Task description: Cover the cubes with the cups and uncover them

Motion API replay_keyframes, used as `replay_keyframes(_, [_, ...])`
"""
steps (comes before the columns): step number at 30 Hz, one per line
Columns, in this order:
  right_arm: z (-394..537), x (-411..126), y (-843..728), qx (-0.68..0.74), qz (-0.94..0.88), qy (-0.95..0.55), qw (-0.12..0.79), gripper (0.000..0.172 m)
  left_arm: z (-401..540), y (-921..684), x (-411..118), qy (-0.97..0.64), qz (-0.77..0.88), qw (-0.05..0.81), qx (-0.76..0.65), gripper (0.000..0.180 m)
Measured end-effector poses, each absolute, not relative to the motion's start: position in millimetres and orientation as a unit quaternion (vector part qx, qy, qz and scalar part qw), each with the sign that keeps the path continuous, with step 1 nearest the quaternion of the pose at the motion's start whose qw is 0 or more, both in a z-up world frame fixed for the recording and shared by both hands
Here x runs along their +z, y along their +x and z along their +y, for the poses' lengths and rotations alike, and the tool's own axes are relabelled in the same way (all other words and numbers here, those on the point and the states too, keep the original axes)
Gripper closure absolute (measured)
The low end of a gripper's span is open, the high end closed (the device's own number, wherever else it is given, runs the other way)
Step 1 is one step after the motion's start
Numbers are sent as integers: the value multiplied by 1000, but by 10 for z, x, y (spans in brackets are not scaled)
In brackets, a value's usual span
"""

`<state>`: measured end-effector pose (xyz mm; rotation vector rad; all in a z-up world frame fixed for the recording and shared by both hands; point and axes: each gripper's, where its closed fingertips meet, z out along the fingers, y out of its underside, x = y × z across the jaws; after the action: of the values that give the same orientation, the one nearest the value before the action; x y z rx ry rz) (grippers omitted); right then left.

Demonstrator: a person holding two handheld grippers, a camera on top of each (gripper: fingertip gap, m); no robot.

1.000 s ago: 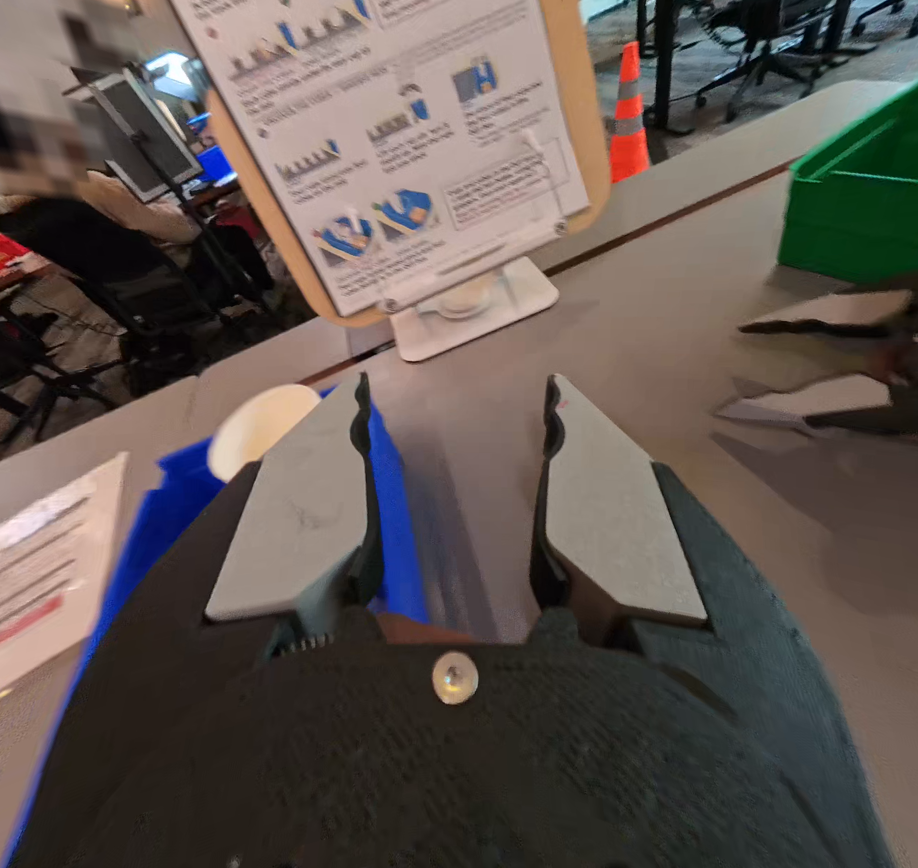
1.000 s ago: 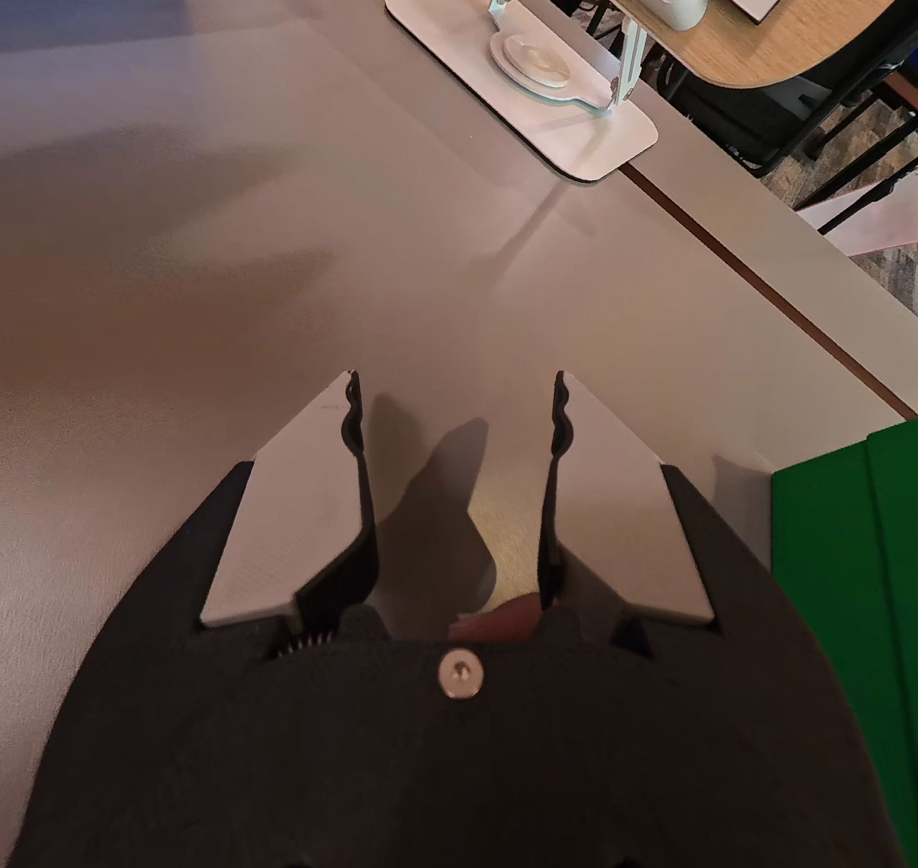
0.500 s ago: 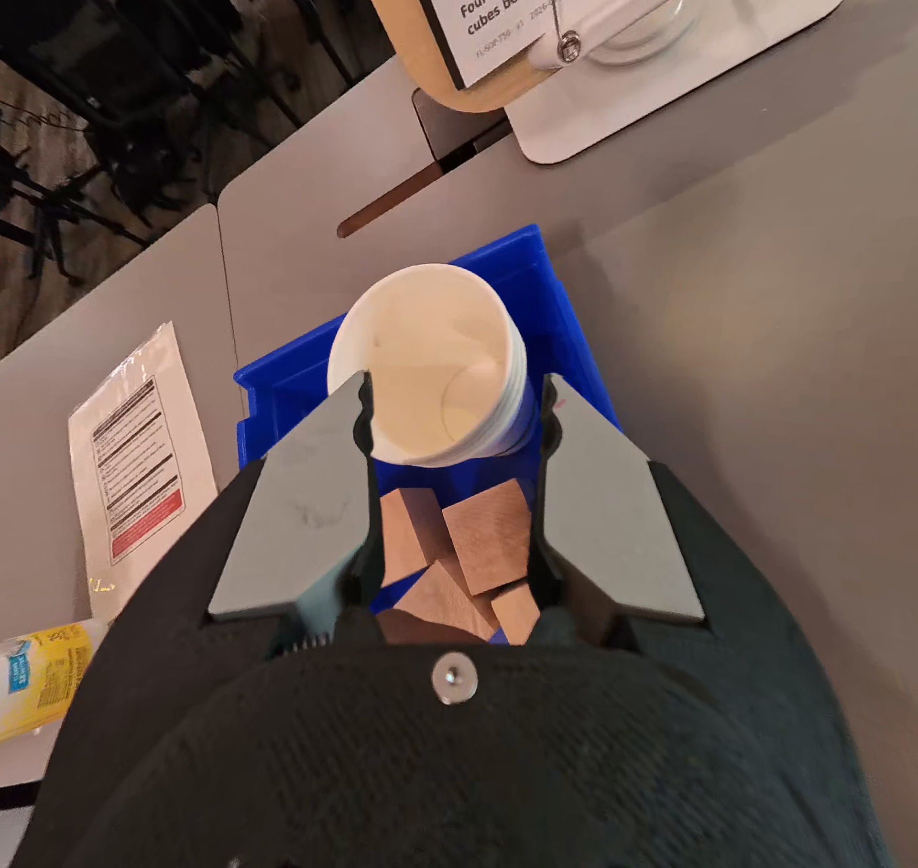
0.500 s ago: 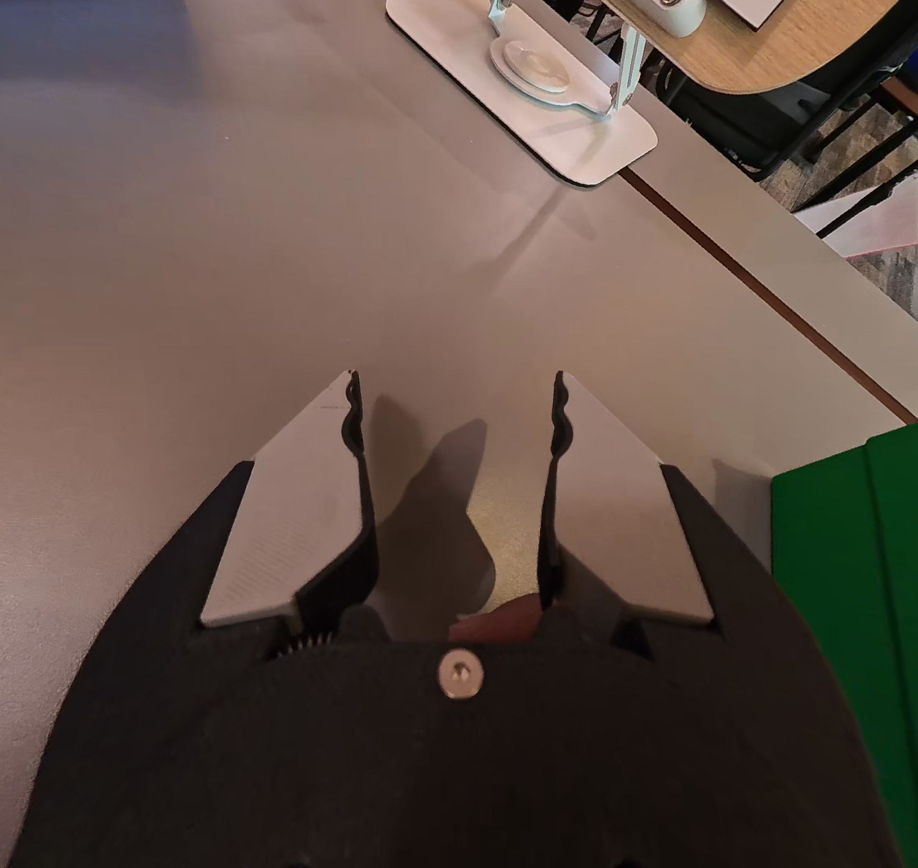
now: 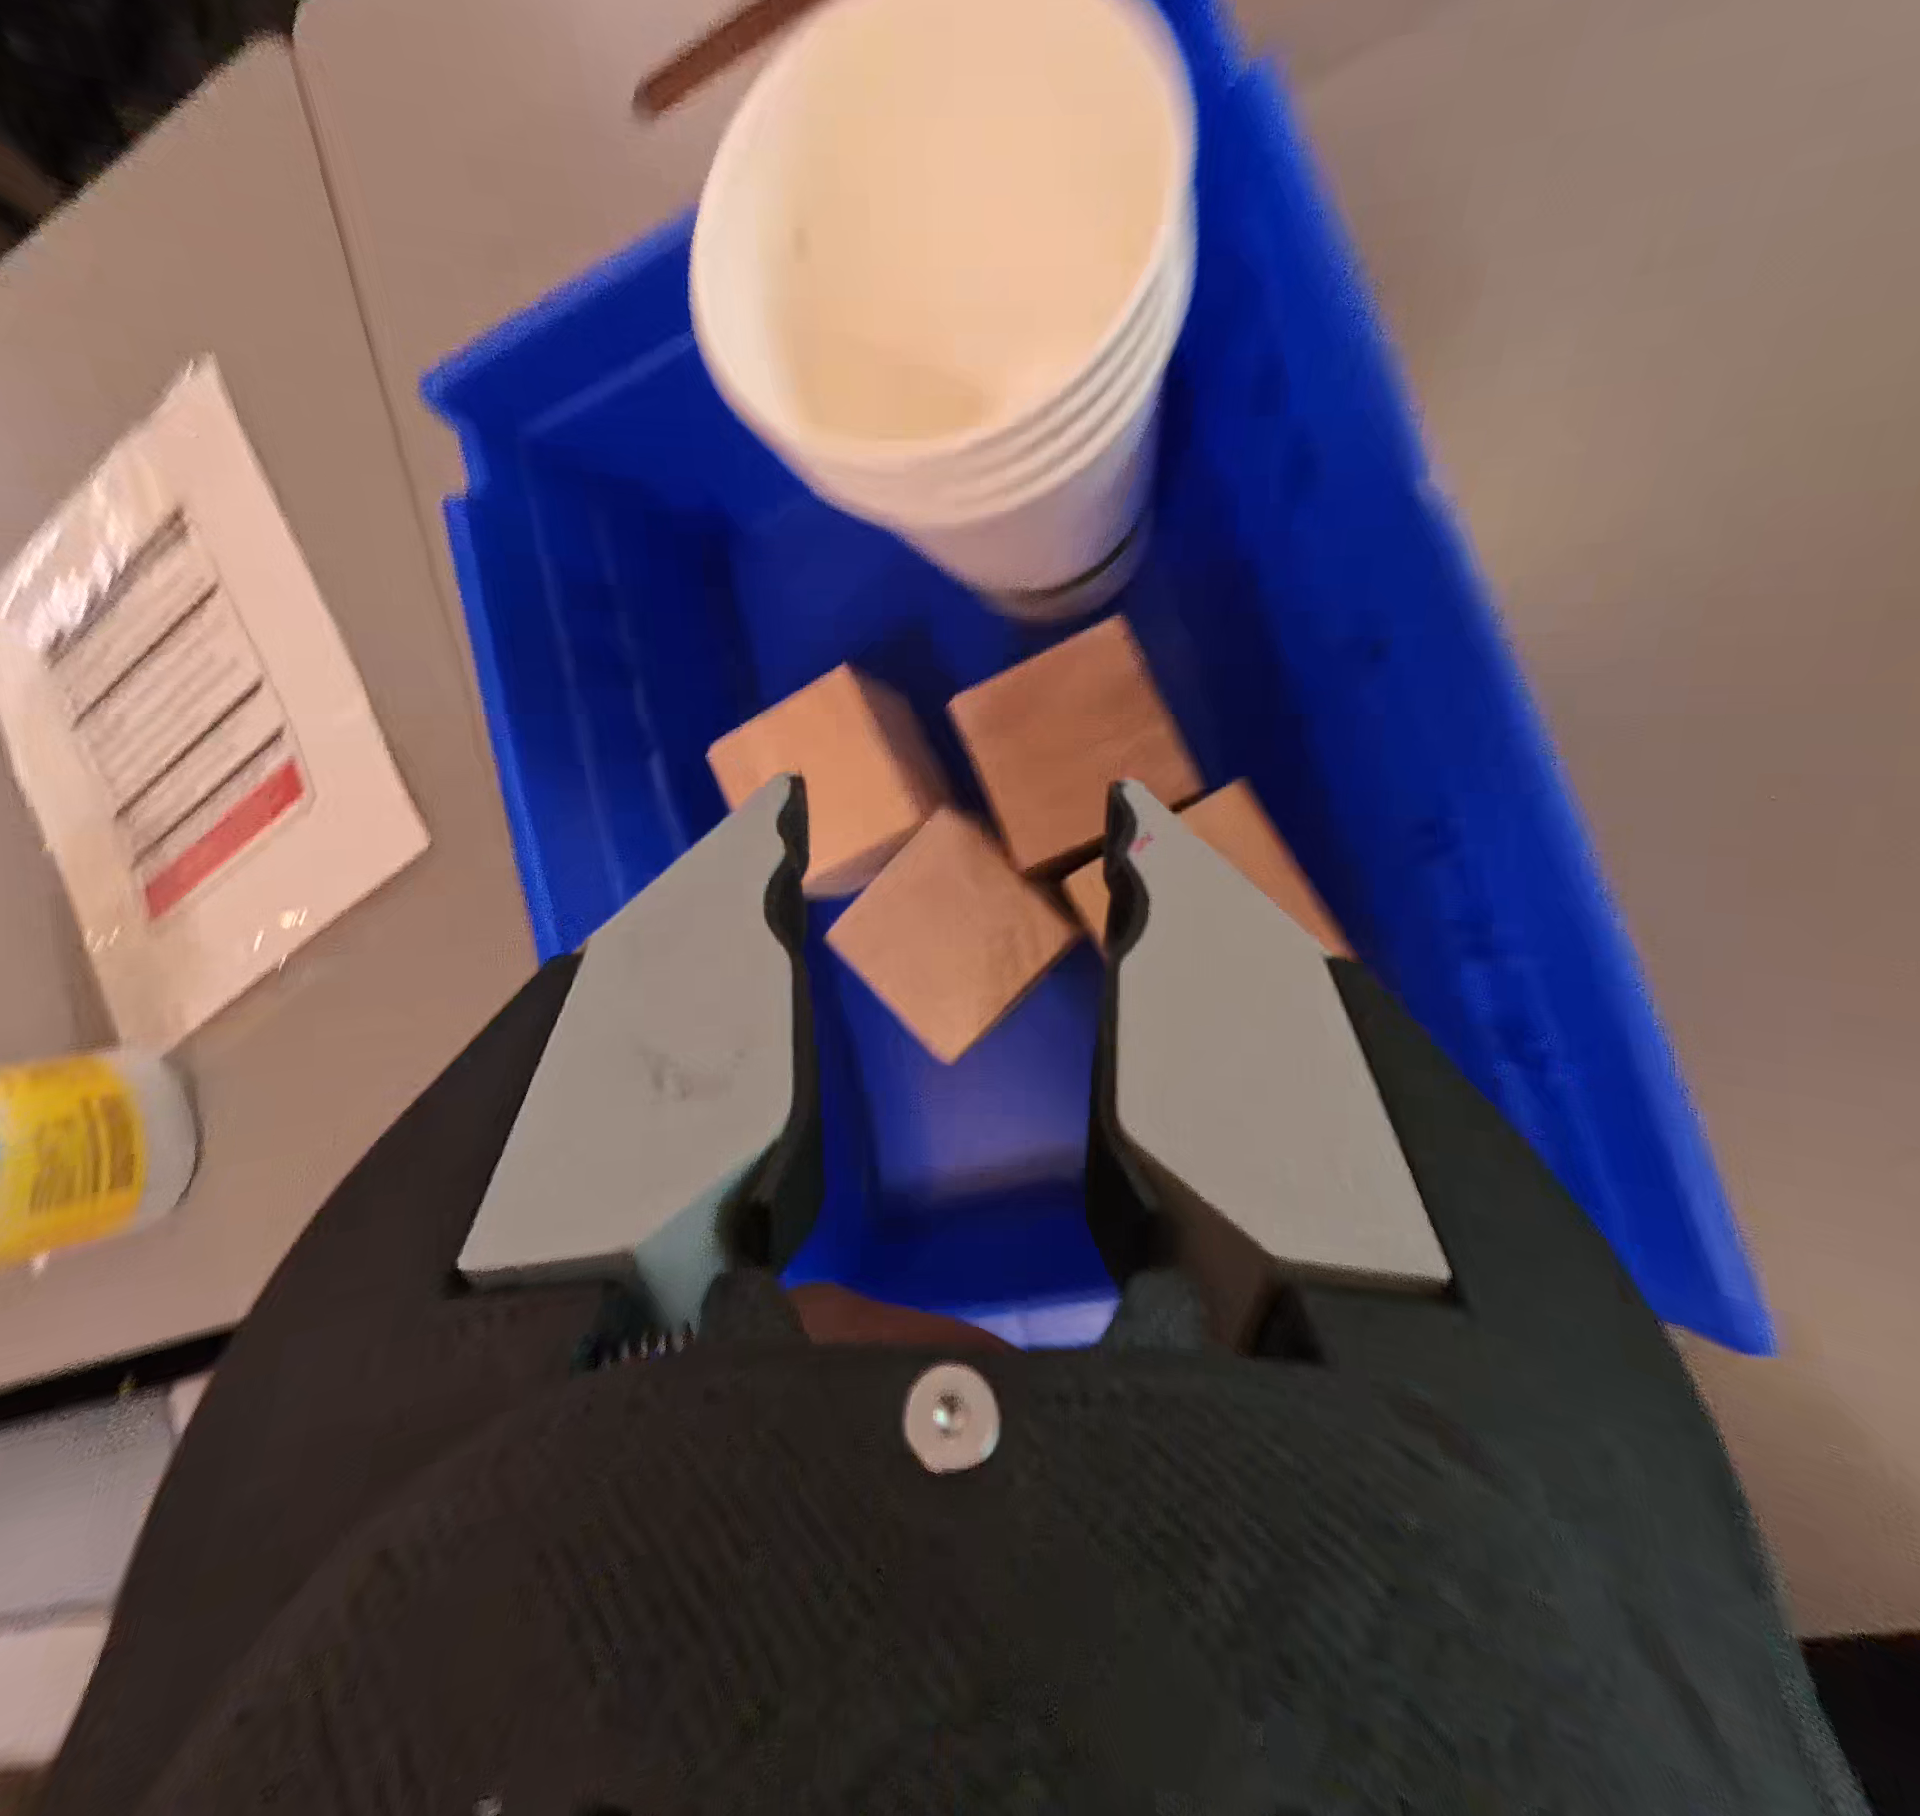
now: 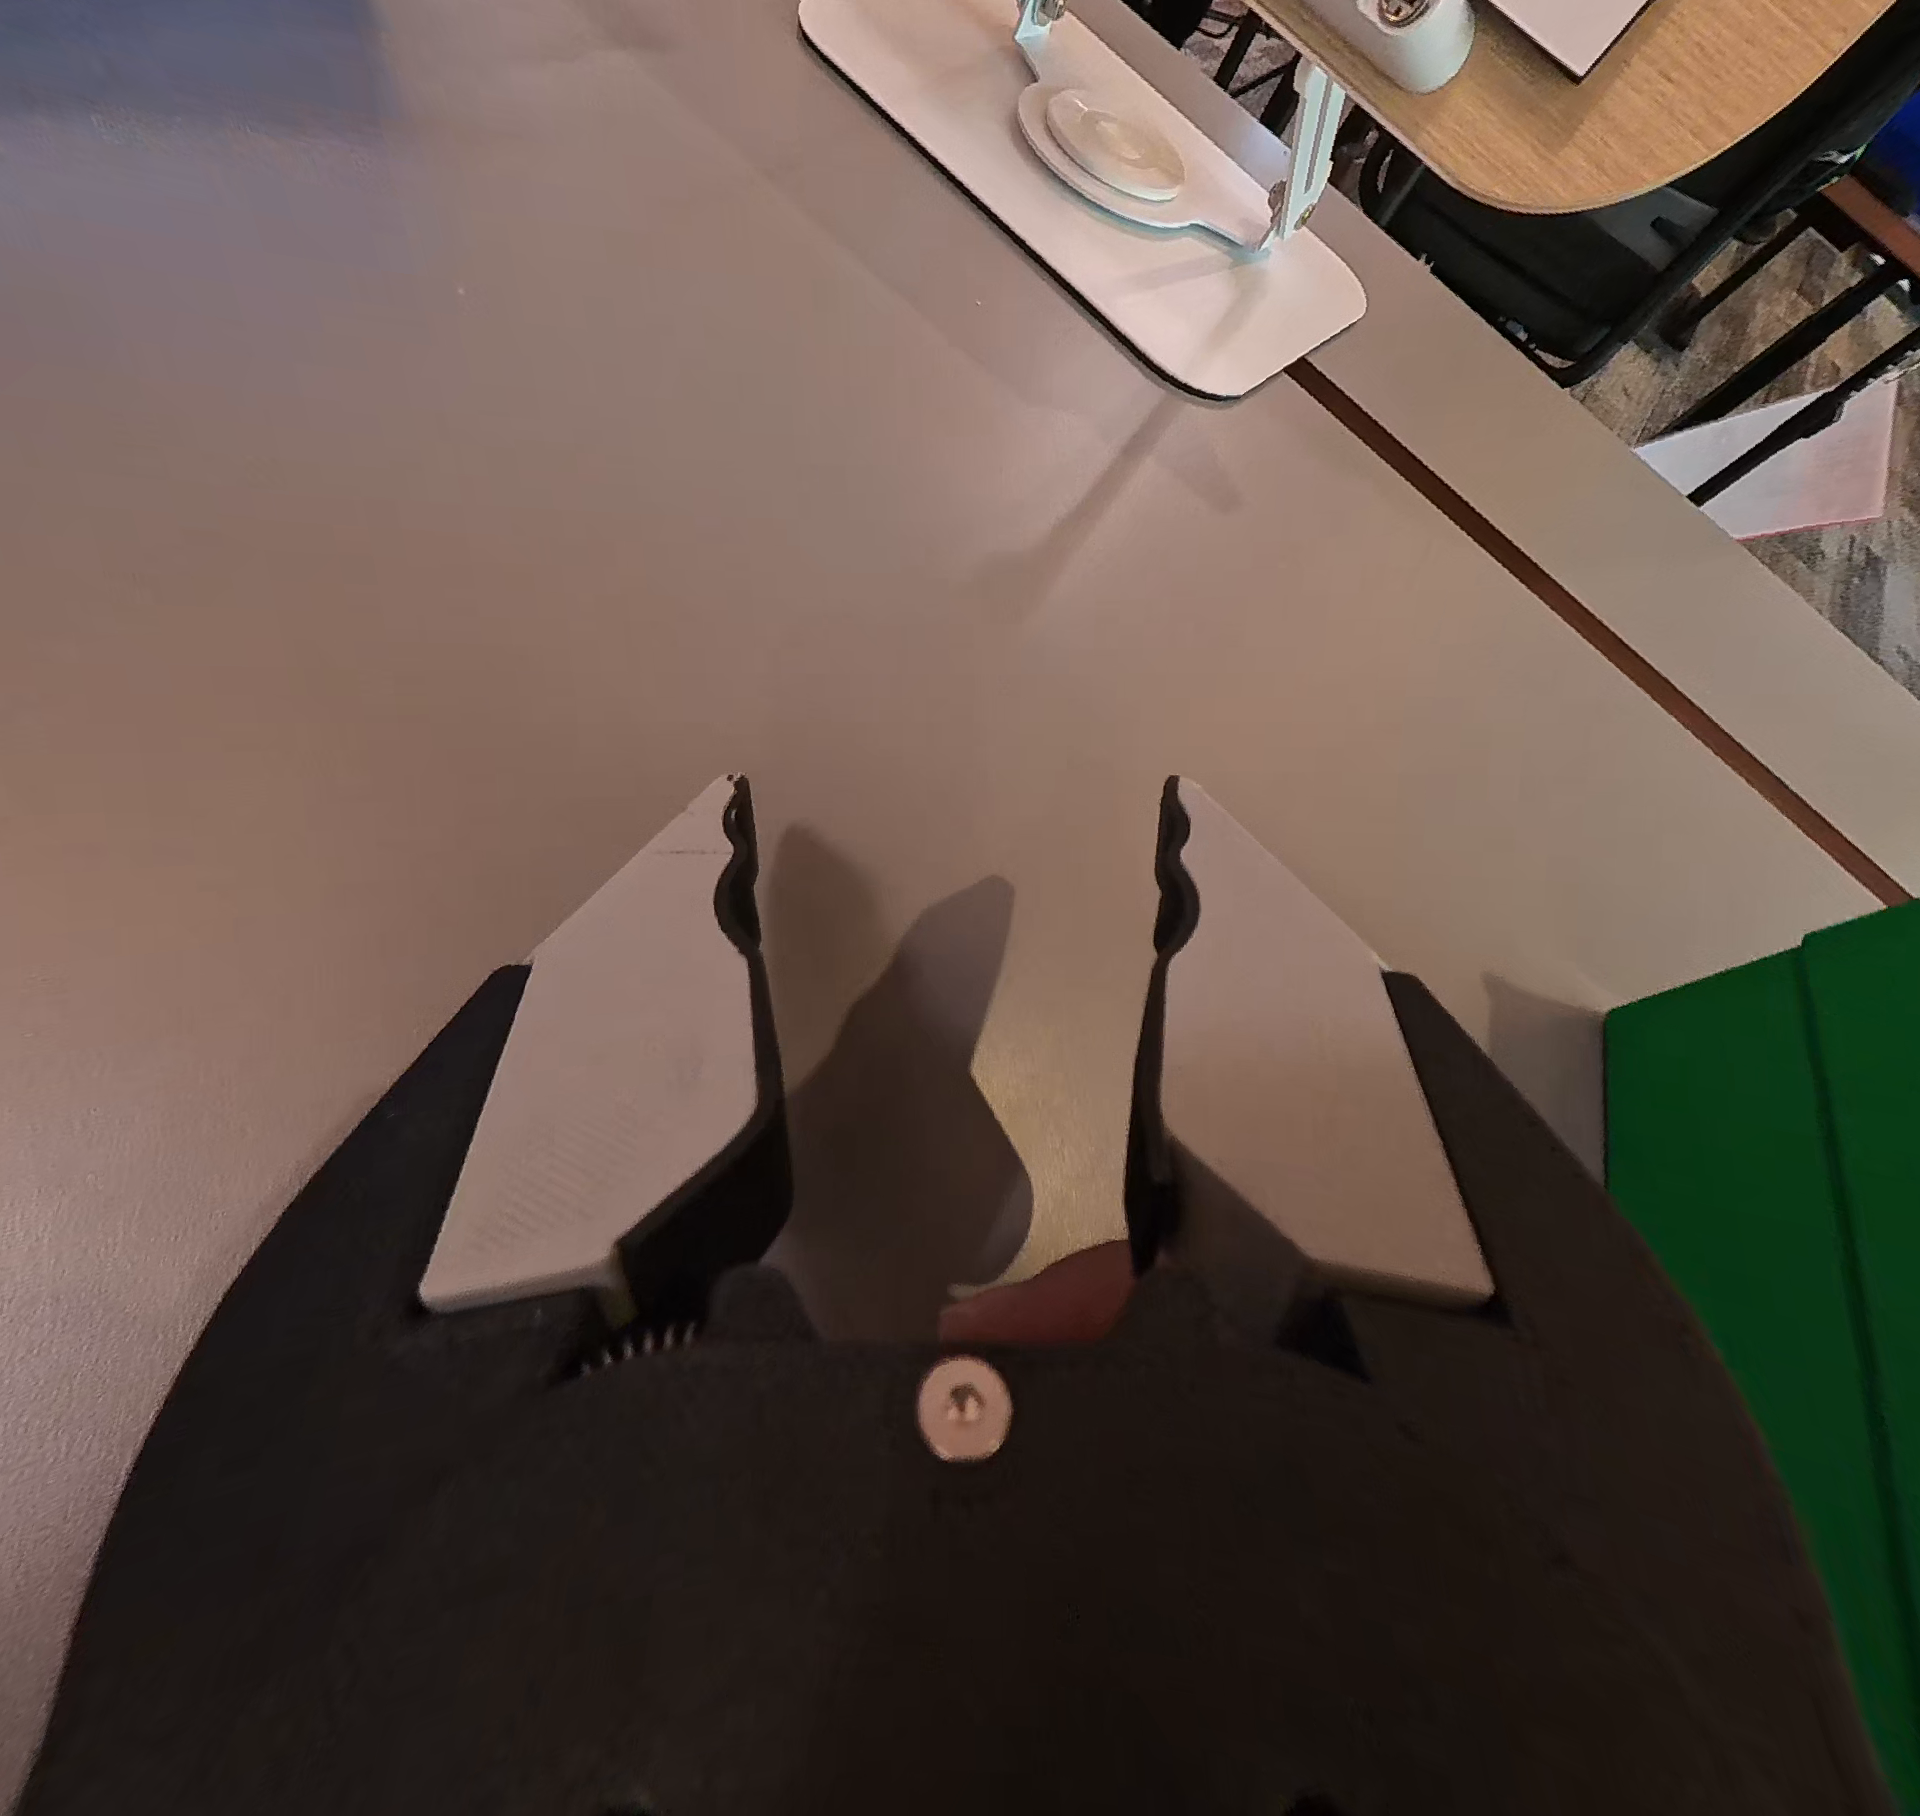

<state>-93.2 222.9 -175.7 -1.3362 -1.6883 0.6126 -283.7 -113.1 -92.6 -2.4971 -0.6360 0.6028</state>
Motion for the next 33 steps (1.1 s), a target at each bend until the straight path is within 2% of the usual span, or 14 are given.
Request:
replay_keyframes(2, [2231, -1757, -936, 247, -678, -538, 435, 97, -1373, -2930, -1088, -907, -274, 214, 239, 128])
replay_keyframes(6, [2239, -1750, -937, 251, -675, -541, 435, 97, -1599, -2976, -1441, -890, -351, 188, 224, 119])
replay_keyframes(9, [2236, -1738, -935, 250, -675, -538, 439, 98, -1527, -3030, -1447, -859, -408, 245, 190, 120])
replay_keyframes(16, [2218, -1730, -933, 245, -678, -529, 447, 98, -1489, -2923, -1524, -852, -433, 263, 134, 120])
replay_keyframes(20, [2207, -1740, -935, 239, -683, -524, 449, 98, -1489, -2882, -1543, -853, -417, 269, 162, 116])
replay_keyframes(23, [2200, -1737, -934, 235, -685, -519, 454, 98, -1530, -2908, -1574, -845, -440, 270, 143, 107])
replay_keyframes(25, [2198, -1726, -932, 236, -683, -518, 457, 98, -1640, -2954, -1586, -842, -455, 254, 142, 90])
replay_keyframes(26, [2199, -1722, -931, 238, -683, -518, 457, 98, -1694, -2960, -1586, -841, -462, 246, 140, 88])
replay_keyframes(30, [2202, -1735, -933, 239, -684, -521, 452, 98, -1814, -2960, -1562, -836, -467, 247, 149, 102])
replay_keyframes(33, [2193, -1746, -935, 232, -688, -517, 454, 98, -1816, -2954, -1563, -833, -470, 252, 149, 102])
